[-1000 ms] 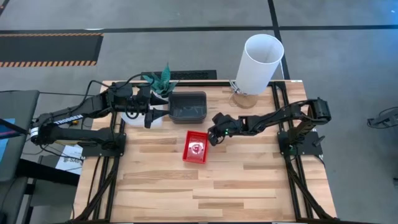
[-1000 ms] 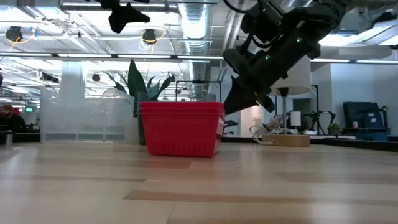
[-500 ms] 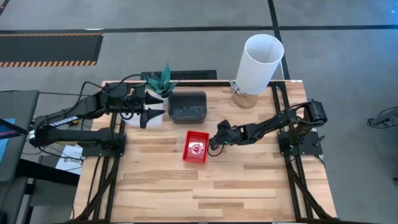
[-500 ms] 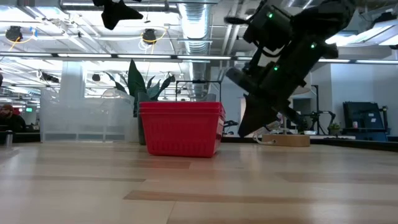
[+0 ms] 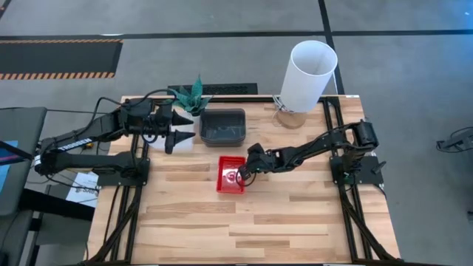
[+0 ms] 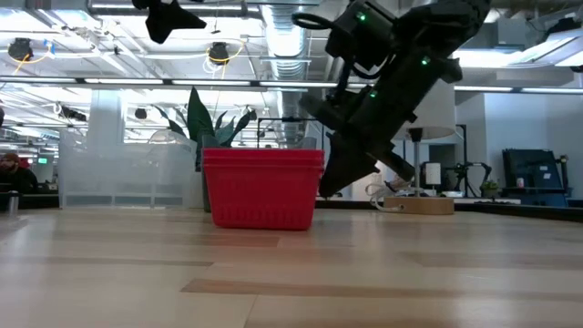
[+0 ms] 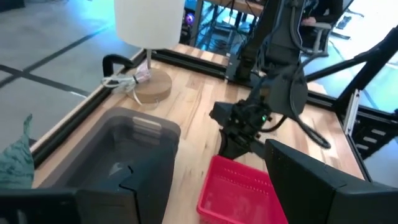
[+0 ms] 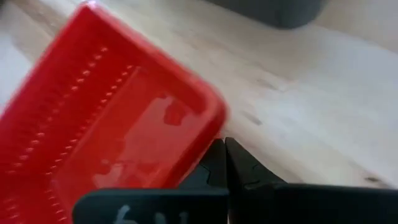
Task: Stack baskets by color
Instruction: Adjust the stack of red bins on the table, then return to Home Position
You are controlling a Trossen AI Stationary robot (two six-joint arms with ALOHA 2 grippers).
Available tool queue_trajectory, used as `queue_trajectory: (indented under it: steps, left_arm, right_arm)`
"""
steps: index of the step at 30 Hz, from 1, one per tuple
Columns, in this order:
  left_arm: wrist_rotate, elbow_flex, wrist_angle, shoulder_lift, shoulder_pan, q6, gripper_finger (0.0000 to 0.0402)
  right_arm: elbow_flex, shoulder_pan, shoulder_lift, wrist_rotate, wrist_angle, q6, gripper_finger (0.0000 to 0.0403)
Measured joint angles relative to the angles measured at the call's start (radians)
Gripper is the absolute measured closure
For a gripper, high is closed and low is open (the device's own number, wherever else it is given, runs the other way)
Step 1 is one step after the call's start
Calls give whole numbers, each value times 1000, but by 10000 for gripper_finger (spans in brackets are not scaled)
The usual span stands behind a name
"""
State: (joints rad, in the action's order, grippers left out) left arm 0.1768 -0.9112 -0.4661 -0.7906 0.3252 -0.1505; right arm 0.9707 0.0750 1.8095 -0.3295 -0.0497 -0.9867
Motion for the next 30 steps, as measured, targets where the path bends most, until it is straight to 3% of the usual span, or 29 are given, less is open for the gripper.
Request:
queue_trajectory:
  steps: [9,17,23,30]
  left_arm:
    - [1,0,-31,7,0,15,166]
    - [1,0,-30,13,0,15,166]
    - [1,0,-12,16,0,18,166]
    - [-3,28,130,57,-33,28,166]
  right_arm:
    - [34,4,-1,16,13,1,402]
    - [33,-21,-55,14,-82,90,402]
    - [31,-28,-189,14,-110,256,402]
    - [-71,-11,-441,45,-1,500,402]
